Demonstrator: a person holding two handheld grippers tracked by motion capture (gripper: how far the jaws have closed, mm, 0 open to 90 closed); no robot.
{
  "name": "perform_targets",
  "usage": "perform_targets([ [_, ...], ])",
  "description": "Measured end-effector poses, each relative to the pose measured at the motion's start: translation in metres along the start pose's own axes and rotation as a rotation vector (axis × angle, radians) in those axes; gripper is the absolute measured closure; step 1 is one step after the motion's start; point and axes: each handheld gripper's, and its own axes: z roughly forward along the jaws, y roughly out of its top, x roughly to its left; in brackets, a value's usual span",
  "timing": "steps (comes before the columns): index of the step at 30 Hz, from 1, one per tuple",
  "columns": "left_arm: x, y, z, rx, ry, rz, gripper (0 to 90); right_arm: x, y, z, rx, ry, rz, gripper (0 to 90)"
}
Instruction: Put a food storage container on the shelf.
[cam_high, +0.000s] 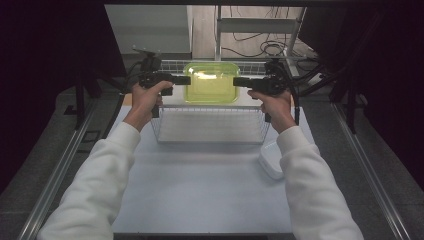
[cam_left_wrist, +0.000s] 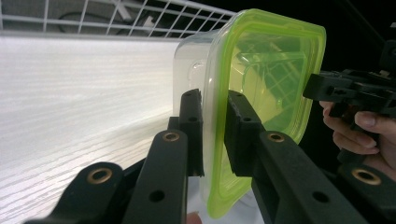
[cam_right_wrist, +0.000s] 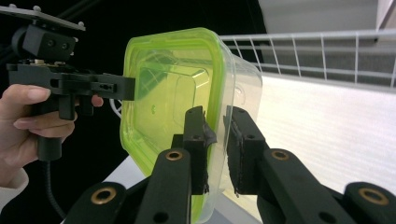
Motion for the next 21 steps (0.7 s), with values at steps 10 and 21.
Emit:
perform_targets([
  [10,0.023,0.008,0.017,0.017,-0.027,-0.096,77.6,-0.021,0.0,0.018,0.027,-0.009,0.128,76.6],
  [21,0.037,0.011,0.03,0.007,-0.03,-0.142,72.7,-0.04,-0.001,0.037,-0.004,-0.021,0.254,70.4],
])
